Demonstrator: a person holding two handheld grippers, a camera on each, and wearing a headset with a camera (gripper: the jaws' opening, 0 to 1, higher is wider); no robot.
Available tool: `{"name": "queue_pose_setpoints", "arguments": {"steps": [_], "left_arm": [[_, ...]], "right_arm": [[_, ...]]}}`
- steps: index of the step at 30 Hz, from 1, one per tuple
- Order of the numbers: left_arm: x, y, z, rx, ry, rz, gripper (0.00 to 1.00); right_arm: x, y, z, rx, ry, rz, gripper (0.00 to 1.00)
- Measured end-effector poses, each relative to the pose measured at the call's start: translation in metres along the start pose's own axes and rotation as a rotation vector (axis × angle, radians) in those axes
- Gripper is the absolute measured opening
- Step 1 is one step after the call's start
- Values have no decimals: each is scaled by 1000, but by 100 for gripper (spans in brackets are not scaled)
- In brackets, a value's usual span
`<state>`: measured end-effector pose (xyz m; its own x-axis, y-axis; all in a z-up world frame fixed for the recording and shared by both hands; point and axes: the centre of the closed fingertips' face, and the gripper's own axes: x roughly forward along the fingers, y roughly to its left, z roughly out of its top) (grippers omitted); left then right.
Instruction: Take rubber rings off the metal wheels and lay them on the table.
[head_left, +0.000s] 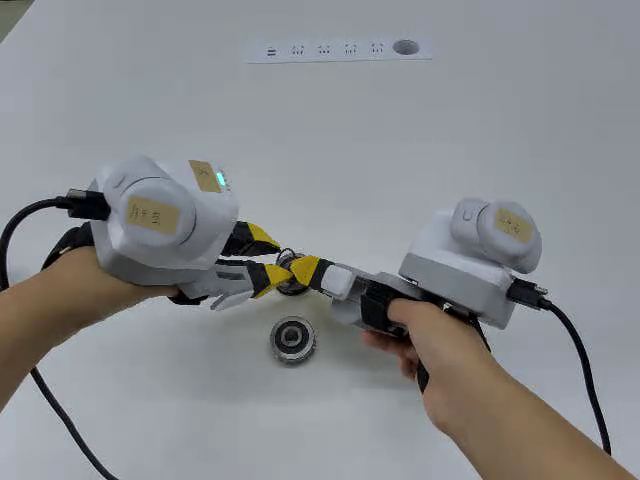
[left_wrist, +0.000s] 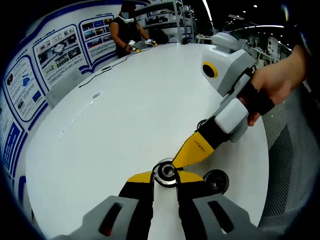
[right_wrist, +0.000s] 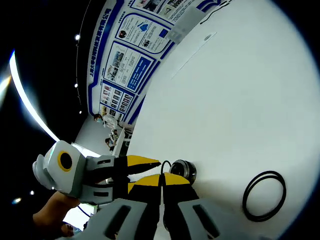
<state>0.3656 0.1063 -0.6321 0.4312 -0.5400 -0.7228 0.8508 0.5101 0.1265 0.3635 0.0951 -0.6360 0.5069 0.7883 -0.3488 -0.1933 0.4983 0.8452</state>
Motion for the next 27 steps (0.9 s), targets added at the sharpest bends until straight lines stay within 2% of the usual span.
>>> {"name": "queue_pose_setpoints", "arguments": {"steps": [4,7,13,15,18,22,27], "left_arm": [[-7,7,1,-27,-20,35,23],[-11,12,8,-50,-53,62,30],[-11,10,10,-52,-59,61,30],[-11,9,13,-66,-77,62,31],[-11,10,18,-102,-111,63,32],[-10,10,17,-108,-111,71,32],[-11,7,17,-125,-119,72,31]], "right_arm": [[-4,4,4,10,-13,14,2],[-11,1,12,19,-40,4,2],[-27,-11,27,49,-87,-17,2],[-35,-15,32,83,-108,-20,2],[-49,-24,35,97,-127,-40,2],[-70,-42,35,127,-157,-78,2],[-87,-61,29,187,-178,-116,2]]}}
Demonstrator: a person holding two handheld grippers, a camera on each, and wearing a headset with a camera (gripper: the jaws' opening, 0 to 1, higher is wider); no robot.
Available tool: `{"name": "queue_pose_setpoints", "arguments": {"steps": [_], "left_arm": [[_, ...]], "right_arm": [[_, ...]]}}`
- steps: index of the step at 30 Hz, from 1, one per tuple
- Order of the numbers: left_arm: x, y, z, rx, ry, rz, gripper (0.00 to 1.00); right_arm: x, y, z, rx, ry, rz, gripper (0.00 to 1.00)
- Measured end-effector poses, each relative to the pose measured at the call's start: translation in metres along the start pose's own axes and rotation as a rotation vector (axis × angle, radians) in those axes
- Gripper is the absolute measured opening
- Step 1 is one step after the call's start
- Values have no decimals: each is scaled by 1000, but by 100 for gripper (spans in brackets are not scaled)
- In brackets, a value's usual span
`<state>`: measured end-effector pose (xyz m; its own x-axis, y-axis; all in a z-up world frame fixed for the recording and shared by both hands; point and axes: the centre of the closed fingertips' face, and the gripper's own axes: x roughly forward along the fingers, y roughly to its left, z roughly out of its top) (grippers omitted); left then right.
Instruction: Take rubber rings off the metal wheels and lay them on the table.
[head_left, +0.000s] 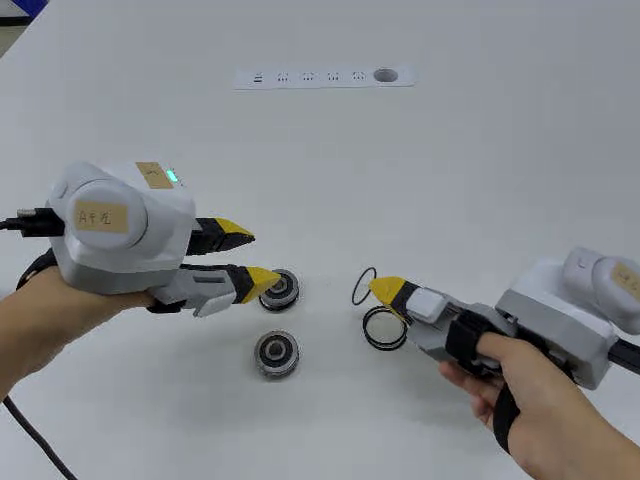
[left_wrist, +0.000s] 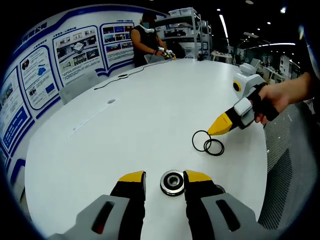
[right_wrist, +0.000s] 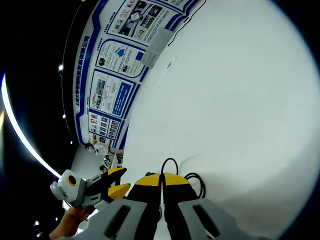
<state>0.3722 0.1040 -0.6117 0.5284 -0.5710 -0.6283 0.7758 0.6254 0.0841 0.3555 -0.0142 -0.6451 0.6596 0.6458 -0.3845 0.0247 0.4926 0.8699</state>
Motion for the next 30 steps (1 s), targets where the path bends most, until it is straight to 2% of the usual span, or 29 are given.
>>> {"name": "queue_pose_setpoints", "arguments": {"steps": [7,11,13,16,22,30], "left_arm": [[-1,-4,0,-18,-10,-5,31],[-3,-4,-2,-26,-11,1,30],[-3,-4,-2,-31,-13,0,30],[-3,-5,-2,-32,-11,-1,30],[-1,-6,-3,-33,-12,-4,30],[1,-7,-5,-33,-4,-10,30]], "right_arm": [[-11,-11,-6,15,-4,-25,2],[-18,-20,-6,20,-10,-56,2],[-19,-26,-8,35,2,-88,2],[-21,-28,-8,24,-1,-103,4],[-23,-27,-12,34,24,-108,9],[-29,-18,-23,35,54,-102,11]]}}
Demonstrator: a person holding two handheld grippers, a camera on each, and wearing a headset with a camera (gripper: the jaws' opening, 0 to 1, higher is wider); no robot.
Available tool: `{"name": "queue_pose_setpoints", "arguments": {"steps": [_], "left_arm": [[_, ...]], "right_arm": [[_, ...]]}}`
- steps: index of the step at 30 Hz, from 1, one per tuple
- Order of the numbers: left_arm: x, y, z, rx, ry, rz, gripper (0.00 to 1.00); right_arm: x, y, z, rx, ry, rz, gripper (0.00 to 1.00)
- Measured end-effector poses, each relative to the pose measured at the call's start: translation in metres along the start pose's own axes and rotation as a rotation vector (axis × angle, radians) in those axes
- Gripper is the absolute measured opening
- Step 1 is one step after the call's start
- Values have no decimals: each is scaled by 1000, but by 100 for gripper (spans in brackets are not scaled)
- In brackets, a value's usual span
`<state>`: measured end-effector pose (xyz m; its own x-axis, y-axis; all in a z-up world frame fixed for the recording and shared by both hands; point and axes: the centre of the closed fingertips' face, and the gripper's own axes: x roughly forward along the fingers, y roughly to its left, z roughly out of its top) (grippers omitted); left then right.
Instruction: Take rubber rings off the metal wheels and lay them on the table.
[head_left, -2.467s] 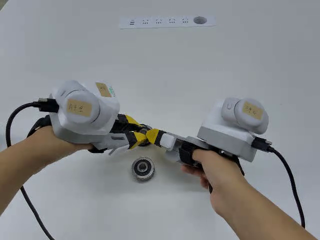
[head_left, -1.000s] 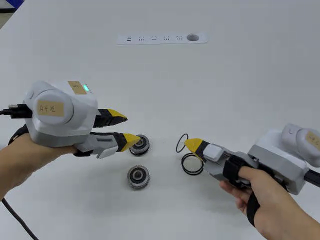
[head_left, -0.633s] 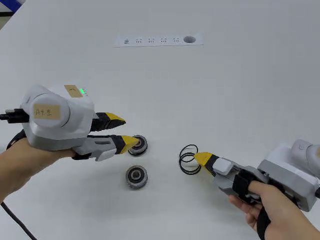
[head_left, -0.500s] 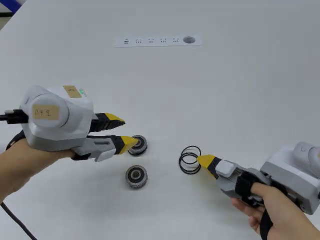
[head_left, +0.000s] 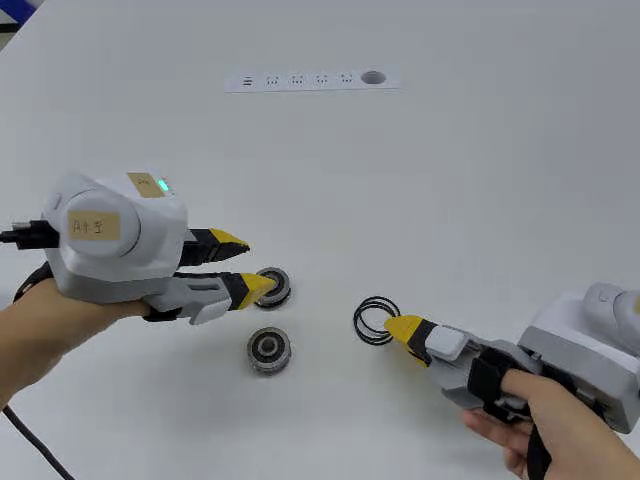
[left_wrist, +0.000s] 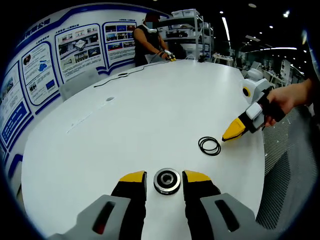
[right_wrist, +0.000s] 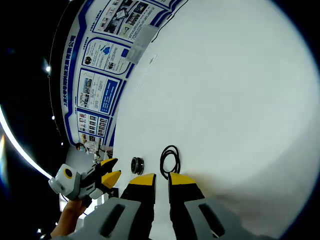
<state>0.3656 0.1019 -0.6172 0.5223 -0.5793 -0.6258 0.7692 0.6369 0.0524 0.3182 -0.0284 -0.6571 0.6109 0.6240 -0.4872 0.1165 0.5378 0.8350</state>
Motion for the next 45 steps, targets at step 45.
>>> {"name": "queue_pose_setpoints", "arguments": {"steps": [45], "left_arm": [[26,-3,-22,18,84,-62,16]], "right_arm": [[53,85,-17,-307,87,300,38]]}}
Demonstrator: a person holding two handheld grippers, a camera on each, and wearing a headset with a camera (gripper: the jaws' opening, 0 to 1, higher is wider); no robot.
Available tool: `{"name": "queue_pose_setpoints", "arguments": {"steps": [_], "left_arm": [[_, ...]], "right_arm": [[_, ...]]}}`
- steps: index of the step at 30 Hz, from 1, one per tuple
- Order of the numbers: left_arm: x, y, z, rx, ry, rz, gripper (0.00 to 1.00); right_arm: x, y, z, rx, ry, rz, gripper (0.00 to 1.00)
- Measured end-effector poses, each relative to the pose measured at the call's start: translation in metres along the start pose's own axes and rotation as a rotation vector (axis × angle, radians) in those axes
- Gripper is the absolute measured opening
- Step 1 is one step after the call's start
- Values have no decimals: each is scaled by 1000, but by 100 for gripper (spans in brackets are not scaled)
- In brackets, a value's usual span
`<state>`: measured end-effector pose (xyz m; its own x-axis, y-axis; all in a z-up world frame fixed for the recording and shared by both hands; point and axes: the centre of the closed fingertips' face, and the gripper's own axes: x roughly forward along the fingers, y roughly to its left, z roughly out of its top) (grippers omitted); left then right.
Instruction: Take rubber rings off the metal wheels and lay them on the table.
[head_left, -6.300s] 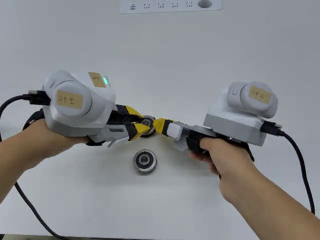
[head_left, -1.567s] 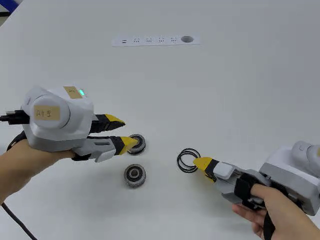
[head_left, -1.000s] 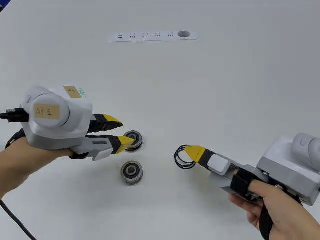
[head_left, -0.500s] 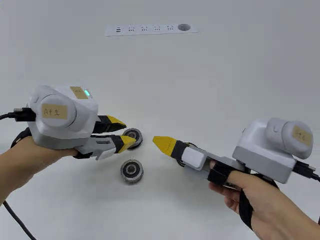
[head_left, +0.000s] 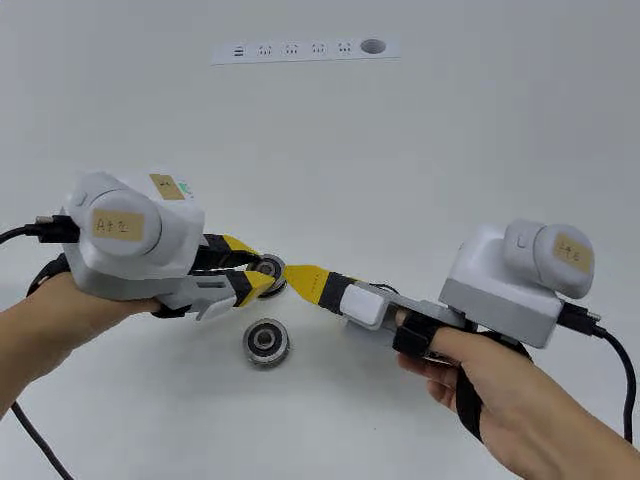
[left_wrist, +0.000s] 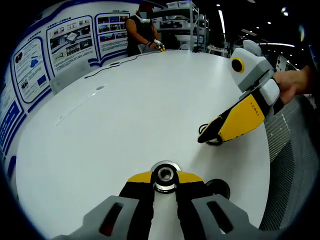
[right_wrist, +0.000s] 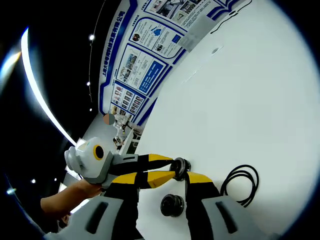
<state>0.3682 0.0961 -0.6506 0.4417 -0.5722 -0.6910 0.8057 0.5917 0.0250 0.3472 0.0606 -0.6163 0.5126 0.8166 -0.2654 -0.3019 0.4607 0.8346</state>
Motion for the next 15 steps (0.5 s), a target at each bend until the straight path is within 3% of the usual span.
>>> {"name": "queue_pose_setpoints", "arguments": {"steps": [6,15], "left_arm": [[1,0,-1,9,9,-10,14],[3,1,0,-3,19,-16,13]], "right_arm": [[13,-4,-5,-39,23,-6,45],[31,-5,-13,-37,48,8,51]]}}
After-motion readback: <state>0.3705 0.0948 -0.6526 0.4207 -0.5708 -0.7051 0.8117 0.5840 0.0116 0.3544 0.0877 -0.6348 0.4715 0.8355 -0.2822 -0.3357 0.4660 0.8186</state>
